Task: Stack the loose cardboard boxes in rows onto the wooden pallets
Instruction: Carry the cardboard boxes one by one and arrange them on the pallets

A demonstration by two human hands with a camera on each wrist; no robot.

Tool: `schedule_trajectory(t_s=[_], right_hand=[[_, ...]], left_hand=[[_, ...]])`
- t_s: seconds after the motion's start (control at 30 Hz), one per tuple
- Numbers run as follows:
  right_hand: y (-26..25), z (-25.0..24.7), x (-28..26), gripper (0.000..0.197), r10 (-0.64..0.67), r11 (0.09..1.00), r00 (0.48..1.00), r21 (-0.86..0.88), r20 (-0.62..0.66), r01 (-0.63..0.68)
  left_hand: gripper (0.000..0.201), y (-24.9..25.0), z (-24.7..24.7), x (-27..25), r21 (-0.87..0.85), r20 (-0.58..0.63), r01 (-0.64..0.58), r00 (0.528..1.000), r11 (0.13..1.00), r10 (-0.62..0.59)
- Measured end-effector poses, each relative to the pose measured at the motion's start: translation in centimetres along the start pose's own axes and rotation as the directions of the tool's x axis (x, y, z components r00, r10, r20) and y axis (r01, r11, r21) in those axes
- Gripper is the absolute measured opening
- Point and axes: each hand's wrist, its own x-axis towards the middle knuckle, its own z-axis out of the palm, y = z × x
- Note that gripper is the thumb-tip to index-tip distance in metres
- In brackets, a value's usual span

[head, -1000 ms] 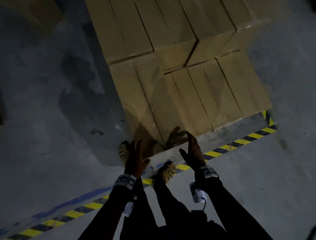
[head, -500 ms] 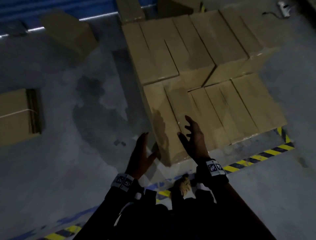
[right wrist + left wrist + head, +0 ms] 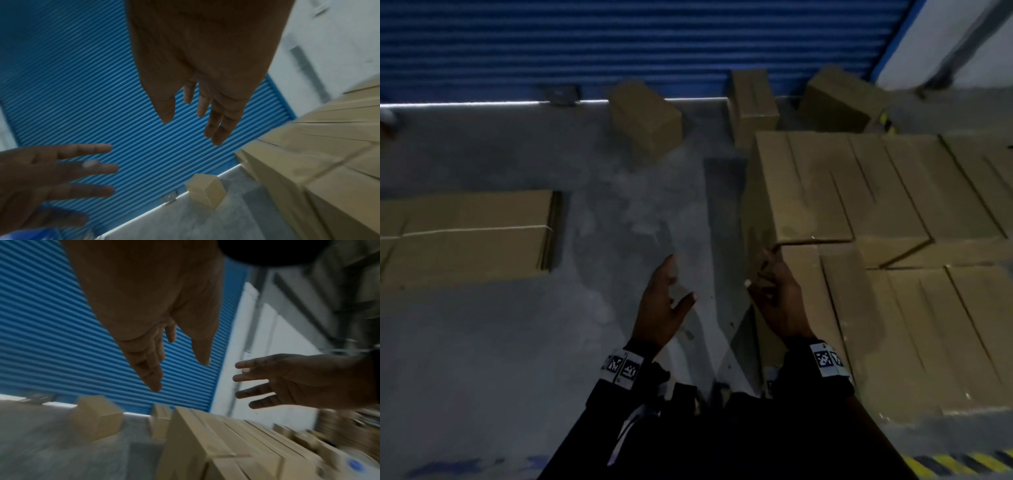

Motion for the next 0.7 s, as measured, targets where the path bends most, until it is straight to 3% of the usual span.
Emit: schedule_trajectory(t_s=[0.07,0.2,0.33,0.47,0.57,0.7], right_hand=[[-0.7,1.6,3.1,0.066,-0.038,0.999,0.998,-0.03,0.042,0.04],[-0.9,4.7,10.7,0.06,0.004,1.0,0.996,0.011,0.089,-0.005],[-1.1,8.3,20.9,0.058,-0.019,0.999,0.994,0.051,0.104,0.014],[-2.9,11.3,31.2,0.06,-0.067,0.996,0.985,-0.04,0.158,0.074],[-4.3,13.5,39.8,0.061,-0.075,0.997,0.97,0.004,0.23,0.076],[-5.4,16.4,49.1,0.06,-0.12,0.987,0.968,-0.076,0.222,0.14]], left_hand=[[0.081,-1.1,-1.4,1.8,-0.026,-0.048,0.042,0.998,0.999,-0.043],[0.083,-2.8,-3.5,7.2,-0.001,-0.059,0.089,0.994,0.996,-0.089],[0.083,-3.7,-5.8,15.5,0.013,-0.109,0.124,0.987,0.992,-0.121],[0.083,-3.0,-8.3,24.2,-0.002,-0.174,0.16,0.972,0.987,-0.158],[0.082,-2.4,-10.3,31.0,-0.022,-0.228,0.126,0.965,0.992,-0.128],[0.083,-2.7,-12.9,38.5,-0.032,-0.263,0.149,0.953,0.988,-0.152]])
